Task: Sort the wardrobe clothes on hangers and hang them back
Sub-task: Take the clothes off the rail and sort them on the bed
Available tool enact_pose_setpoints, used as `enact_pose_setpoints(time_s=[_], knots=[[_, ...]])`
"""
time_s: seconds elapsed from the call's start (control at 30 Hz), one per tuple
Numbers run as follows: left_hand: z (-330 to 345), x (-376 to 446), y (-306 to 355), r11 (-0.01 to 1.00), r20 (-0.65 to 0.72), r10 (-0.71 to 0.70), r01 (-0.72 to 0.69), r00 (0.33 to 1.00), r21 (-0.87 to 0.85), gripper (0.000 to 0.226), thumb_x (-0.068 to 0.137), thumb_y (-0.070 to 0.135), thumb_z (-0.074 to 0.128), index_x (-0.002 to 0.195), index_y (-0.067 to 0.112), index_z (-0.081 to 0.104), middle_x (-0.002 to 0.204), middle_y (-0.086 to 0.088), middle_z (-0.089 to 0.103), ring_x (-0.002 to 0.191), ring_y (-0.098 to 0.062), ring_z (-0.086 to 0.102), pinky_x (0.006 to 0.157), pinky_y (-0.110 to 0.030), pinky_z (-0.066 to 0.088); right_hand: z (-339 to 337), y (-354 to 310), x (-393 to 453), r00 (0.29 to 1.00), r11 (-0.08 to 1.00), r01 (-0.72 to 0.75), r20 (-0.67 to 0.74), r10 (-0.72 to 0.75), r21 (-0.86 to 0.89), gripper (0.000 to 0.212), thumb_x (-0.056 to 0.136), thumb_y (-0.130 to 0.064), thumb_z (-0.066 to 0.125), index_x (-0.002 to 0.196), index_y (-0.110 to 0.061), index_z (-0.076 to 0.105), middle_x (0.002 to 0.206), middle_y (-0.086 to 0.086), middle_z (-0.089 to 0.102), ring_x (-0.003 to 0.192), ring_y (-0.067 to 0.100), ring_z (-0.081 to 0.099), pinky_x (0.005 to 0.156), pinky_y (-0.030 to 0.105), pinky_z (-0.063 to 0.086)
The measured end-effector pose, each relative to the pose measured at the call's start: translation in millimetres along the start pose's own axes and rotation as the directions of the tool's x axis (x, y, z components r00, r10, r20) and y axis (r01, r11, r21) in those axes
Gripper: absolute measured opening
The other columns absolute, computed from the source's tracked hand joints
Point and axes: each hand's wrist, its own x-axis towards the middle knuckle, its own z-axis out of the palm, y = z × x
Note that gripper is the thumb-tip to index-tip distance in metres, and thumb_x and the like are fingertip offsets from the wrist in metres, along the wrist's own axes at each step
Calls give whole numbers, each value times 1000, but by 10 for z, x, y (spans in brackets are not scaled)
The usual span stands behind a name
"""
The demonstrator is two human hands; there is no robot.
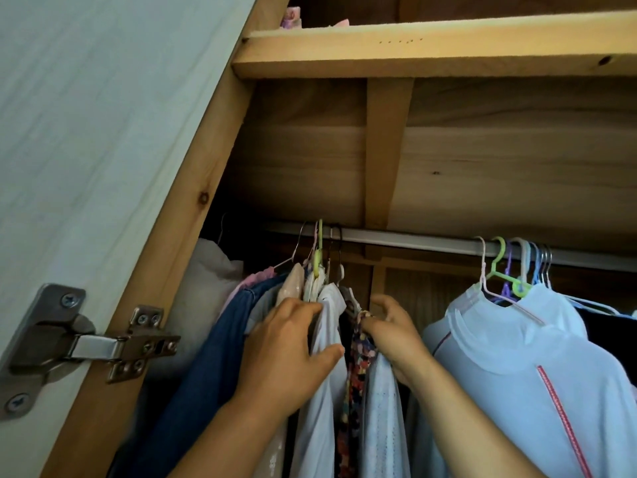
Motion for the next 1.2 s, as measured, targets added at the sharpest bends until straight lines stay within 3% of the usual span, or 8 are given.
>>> enact_pose_setpoints(time_s=[0.1, 0.33, 0.47, 0.63, 0.77, 0.93, 1.03, 1.2], knots=[[29, 43, -6, 1000, -2, -3, 3, 1000, 15, 64, 84, 51, 60, 140, 36, 33, 140, 17, 35, 128, -5, 35, 103, -25, 34, 24, 52, 29, 1000, 991, -3, 30, -1, 137, 46, 91, 0, 50, 134, -15, 43, 117, 8, 59, 96, 19, 63, 80, 31, 53], [42, 136, 15, 1000, -22, -8, 8, 1000, 17, 59, 85, 48, 59, 138, 32, 39, 139, 15, 39, 127, -7, 37, 99, -23, 35, -53, -49, -36, 992, 980, 123, -19, -122, 154, 36, 90, 8, 43, 107, -17, 62, 96, 4, 70, 89, 17, 67, 78, 28, 54], [70, 105, 51, 999, -57, -2, 5, 998, 54, 57, 86, 45, 60, 137, 28, 42, 137, 13, 40, 127, -8, 35, 97, -21, 31, -151, 5, -261, 990, 983, 136, -37, -133, 125, 40, 90, 5, 46, 120, -18, 59, 106, 2, 69, 96, 16, 67, 89, 37, 53], [133, -23, 123, 971, -167, 231, -217, 958, 98, 43, 79, 40, 56, 113, 15, 66, 122, -3, 56, 119, -20, 43, 97, -35, 35, -382, 144, -804, 995, 977, 72, -75, -58, 202, 41, 84, 14, 49, 103, -17, 68, 93, 2, 74, 85, 17, 70, 72, 27, 55], [215, -194, 321, 946, -91, 282, -292, 955, -142, 42, 86, 36, 51, 119, 14, 63, 125, 2, 55, 119, -13, 49, 99, -25, 39, -685, 174, -1367, 999, 970, 7, -38, 3, 245, 38, 83, 17, 49, 98, -11, 69, 83, 4, 75, 73, 16, 71, 60, 22, 54], [465, -459, 434, 945, 138, 110, -61, 984, -321, 48, 96, 28, 49, 142, 17, 39, 143, 3, 42, 130, -12, 41, 107, -34, 39, -1154, 130, -2123, 994, 947, -96, 76, 76, 307, 35, 78, 14, 60, 103, -7, 71, 92, 12, 74, 83, 29, 71, 69, 31, 59], [550, -629, 461, 956, 282, 63, 23, 957, -294, 57, 97, 38, 45, 147, 17, 29, 151, 0, 31, 138, -14, 29, 114, -37, 28, -1419, 39, -2571, 989, 941, -94, 138, 51, 326, 44, 51, -8, 76, 95, -13, 76, 93, 17, 73, 83, 30, 71, 63, 27, 58], [470, -973, 493, 935, 276, 194, -92, 941, -343, 53, 90, 56, 34, 125, 21, 52, 116, 1, 56, 112, -14, 52, 96, -42, 42, -1784, -9, -3122, 983, 944, -105, 178, 50, 312, 41, 52, -5, 71, 92, -13, 76, 95, 20, 72, 82, 34, 70, 66, 33, 59]])
